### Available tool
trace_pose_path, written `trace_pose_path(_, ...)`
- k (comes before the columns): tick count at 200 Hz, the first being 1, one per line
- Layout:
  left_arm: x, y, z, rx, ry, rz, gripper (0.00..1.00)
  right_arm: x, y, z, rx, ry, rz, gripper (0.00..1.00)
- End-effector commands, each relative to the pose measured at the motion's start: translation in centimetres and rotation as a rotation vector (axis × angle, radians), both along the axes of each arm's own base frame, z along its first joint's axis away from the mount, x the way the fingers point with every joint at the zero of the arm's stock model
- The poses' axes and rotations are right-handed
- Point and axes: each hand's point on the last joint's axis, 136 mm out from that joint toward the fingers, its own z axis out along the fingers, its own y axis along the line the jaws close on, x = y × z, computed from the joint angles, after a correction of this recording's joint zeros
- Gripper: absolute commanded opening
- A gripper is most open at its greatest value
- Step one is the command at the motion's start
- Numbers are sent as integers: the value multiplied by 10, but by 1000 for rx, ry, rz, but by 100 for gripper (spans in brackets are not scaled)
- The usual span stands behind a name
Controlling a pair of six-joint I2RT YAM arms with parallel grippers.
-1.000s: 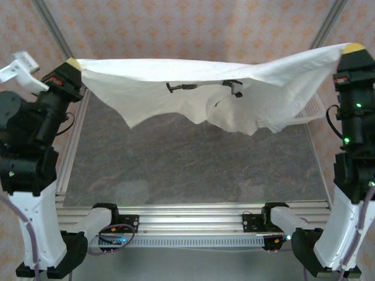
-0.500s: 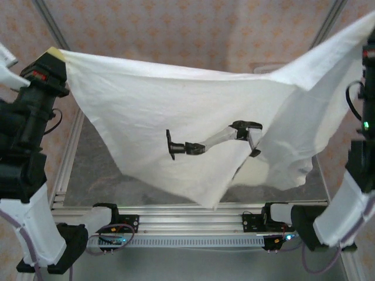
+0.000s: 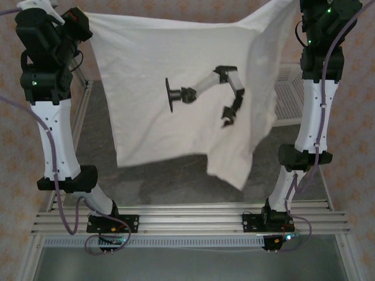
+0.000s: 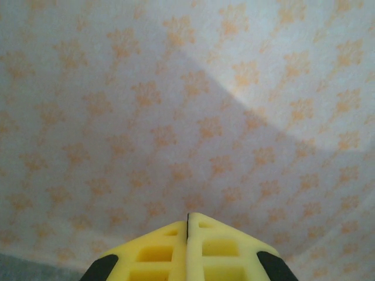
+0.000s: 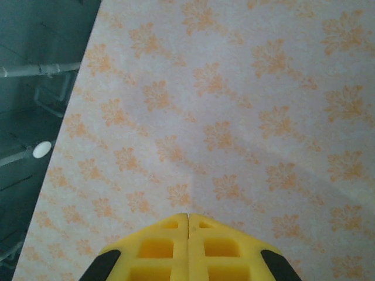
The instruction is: Fold the inside-out t-shirt
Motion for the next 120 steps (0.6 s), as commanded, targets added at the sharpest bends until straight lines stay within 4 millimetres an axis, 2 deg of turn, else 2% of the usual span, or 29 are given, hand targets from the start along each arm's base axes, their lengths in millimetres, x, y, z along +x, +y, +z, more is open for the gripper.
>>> trace_pose_path(1,-55,-2,64,1,-197,0,0,-106,3,98,-22,-341,-15,0)
trace_pose_path(14,-55,-2,59,-4,-179,-5,0,-105,4,93,-39,-303,-15,0)
trace_pose_path(25,-48,-4,46,-11,-136,-19,0,-98,7,81,-46,-243,3,0)
trace_pose_path(38,-38,-5,18,-23,-55,-34,0,-76,16,53,-53,-125,62,0)
trace_pose_path(46,-31,-7,-7,-32,10,-45,0,-60,23,24,-56,-11,107,0)
trace_pose_path(58,-22,-7,-57,-59,111,-52,0,-38,39,-30,-75,186,193,0)
trace_pose_path(64,-18,-7,-89,-71,163,-55,0,-29,48,-64,-89,298,231,0)
trace_pose_path(71,-14,-7,-125,-112,221,-56,0,-19,59,-112,-105,436,276,0)
trace_pose_path(81,-12,-9,-189,-155,338,-59,0,-15,71,-177,-111,584,322,0)
trace_pose_path(83,-12,-9,-200,-162,359,-59,0,-17,73,-183,-110,590,327,0)
trace_pose_path(86,-13,-10,-221,-176,399,-57,0,-16,76,-209,-97,640,336,0)
trace_pose_path(100,-20,-17,-307,-237,554,-71,0,-26,80,-293,-21,731,339,0)
trace_pose_path(106,-25,-20,-337,-255,596,-74,0,-33,76,-327,18,767,317,0)
trace_pose_path(107,-26,-21,-341,-257,601,-76,0,-34,76,-327,22,762,315,0)
trace_pose_path(112,-32,-23,-365,-273,633,-75,0,-42,73,-359,48,810,297,0)
trace_pose_path(120,-40,-28,-394,-294,665,-82,0,-55,70,-400,71,880,273,0)
